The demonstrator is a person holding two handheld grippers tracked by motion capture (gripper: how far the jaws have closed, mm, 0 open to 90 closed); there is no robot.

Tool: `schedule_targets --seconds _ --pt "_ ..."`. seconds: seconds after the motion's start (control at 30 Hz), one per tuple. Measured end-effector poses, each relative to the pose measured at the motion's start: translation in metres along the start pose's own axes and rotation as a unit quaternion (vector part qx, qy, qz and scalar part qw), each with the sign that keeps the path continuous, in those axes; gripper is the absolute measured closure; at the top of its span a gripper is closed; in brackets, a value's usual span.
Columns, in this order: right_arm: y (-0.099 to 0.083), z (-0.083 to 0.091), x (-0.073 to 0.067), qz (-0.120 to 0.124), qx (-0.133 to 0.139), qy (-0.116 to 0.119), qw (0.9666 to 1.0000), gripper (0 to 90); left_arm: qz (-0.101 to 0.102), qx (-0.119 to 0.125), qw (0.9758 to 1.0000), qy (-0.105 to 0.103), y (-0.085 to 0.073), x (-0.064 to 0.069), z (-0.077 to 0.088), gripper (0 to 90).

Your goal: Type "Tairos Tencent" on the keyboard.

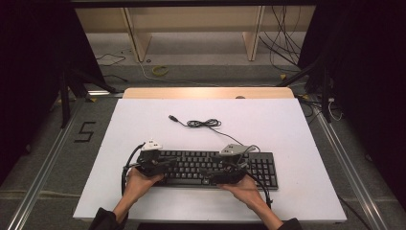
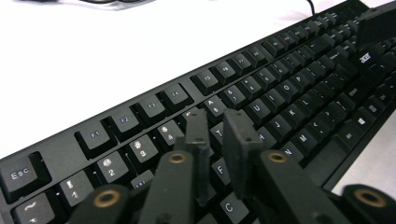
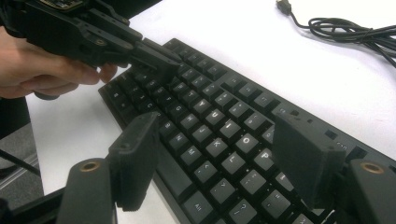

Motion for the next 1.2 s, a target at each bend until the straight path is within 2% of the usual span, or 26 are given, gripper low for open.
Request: schedule_targets --seconds 0.13,0.27,0.43,0.77,1.2 --pt "0.000 0.000 0.001 0.000 0.000 -0.001 1.0000 33.5 0.008 0.008 0.9999 -0.010 0.002 0.001 0.004 69.4" --pt "0.000 -0.001 0.001 0.000 0.001 -0.003 1.0000 33.7 0.016 0.017 0.9995 -0.021 0.003 0.003 0.008 55.5" --pt "0.001 -0.001 0.002 -0.001 0.002 -0.003 1.0000 34.0 0.020 0.025 0.9990 -0.030 0.005 0.004 0.012 47.0" --pt "0.002 -0.003 0.005 -0.002 0.001 -0.007 1.0000 36.2 0.023 0.037 0.9984 -0.035 0.004 0.004 0.019 40.0" --pt "0.004 -0.007 0.008 -0.002 -0.005 -0.010 0.9999 44.5 0.025 0.053 0.9976 -0.036 0.001 0.005 0.028 31.7"
Point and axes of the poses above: each handheld gripper's, and its own axes: z roughly backward along the jaws, y roughly out of its top, x roughly to its right, the point moved 7 cm from there along -z, roughly forward along the jaws, and after that the axes turned 4 degrees about y, right-handed, at the moved point
